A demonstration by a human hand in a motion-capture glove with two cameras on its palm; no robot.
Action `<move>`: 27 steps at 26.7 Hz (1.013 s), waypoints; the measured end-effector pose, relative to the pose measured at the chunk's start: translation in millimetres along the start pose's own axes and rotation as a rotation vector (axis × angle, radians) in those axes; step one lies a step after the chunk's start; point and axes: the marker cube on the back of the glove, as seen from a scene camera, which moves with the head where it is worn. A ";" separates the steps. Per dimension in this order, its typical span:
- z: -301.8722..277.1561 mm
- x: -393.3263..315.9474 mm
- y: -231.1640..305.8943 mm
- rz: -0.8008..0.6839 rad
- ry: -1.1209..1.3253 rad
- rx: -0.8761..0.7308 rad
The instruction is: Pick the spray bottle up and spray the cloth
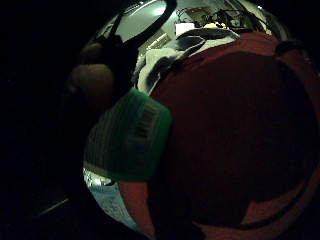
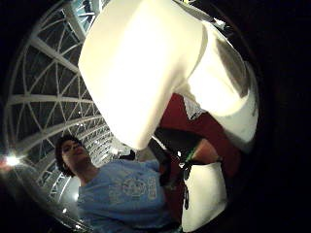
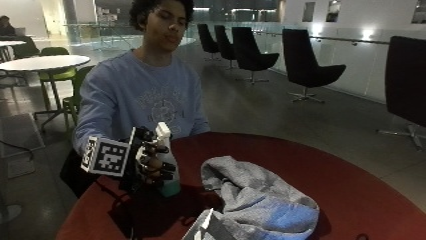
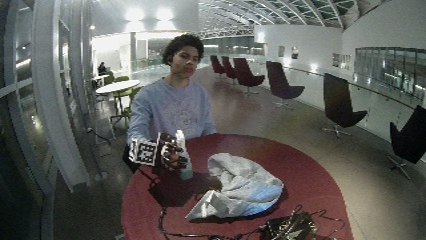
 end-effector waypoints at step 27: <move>12.8 -71.6 -91.5 -0.039 0.123 -0.162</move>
